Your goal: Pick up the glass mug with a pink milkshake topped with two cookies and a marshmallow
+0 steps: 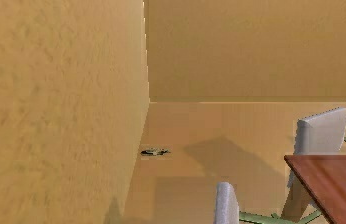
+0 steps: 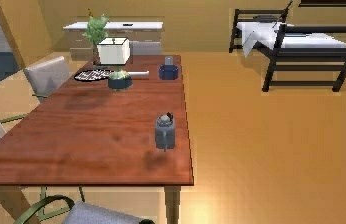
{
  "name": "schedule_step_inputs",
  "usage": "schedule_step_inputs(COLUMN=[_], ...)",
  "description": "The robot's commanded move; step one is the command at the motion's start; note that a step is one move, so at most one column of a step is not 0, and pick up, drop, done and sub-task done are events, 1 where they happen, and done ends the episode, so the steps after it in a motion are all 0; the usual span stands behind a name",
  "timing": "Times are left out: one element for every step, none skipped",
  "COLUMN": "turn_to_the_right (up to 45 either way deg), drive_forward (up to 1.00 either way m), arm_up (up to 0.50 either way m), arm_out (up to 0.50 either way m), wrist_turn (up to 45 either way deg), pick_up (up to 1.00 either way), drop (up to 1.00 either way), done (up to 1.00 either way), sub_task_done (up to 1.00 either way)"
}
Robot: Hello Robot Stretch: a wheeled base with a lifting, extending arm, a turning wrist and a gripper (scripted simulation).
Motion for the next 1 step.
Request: schedule_step_inputs(turn_to_the_right=[0.0], drive_forward=[0.00], arm_up=[0.50], arm_out=[0.00], wrist_turn=[0.0], pick_up=[0.00], drop=[0.00], done=[0.00], sub_task_done=[0.00])
